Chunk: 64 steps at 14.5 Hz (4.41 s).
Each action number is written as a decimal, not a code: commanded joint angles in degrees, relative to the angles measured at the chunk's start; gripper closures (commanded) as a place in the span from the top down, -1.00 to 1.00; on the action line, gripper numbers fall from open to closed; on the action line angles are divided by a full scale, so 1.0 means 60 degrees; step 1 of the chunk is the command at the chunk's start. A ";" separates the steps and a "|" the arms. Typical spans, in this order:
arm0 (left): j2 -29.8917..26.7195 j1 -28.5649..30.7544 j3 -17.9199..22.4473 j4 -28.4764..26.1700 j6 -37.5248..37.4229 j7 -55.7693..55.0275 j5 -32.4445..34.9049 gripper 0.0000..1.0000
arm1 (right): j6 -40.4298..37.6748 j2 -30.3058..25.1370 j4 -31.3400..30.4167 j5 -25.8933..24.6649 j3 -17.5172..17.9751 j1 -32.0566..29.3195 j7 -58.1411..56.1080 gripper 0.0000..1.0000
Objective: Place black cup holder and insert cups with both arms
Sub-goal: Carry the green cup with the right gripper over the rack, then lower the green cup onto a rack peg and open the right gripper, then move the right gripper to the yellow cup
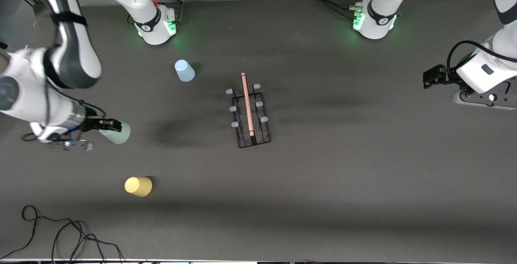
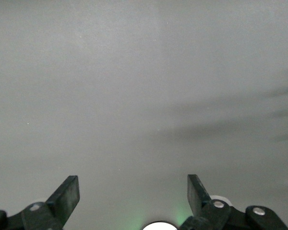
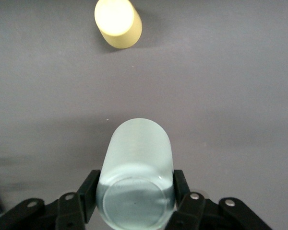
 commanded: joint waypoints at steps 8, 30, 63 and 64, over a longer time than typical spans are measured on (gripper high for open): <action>0.0080 0.0031 0.0009 0.0209 -0.0243 0.0030 0.0086 0.99 | -0.1824 -0.0713 0.0948 0.0454 0.0010 0.3433 0.8967 -1.00; 0.0080 0.0075 0.0067 0.0224 -0.0316 0.0060 0.0086 0.99 | 0.2276 0.0180 -0.1644 0.1686 -0.0004 0.6469 1.3005 -1.00; 0.0080 0.0089 0.0082 0.0224 -0.0316 0.0074 0.0086 0.99 | -0.1092 0.4279 0.5518 0.2284 -0.4882 0.3511 -0.2638 1.00; 0.0066 0.0075 0.0082 0.0224 -0.0331 0.0074 0.0086 0.99 | -0.1063 0.4601 0.5533 0.2707 -0.4882 0.3322 -0.2872 1.00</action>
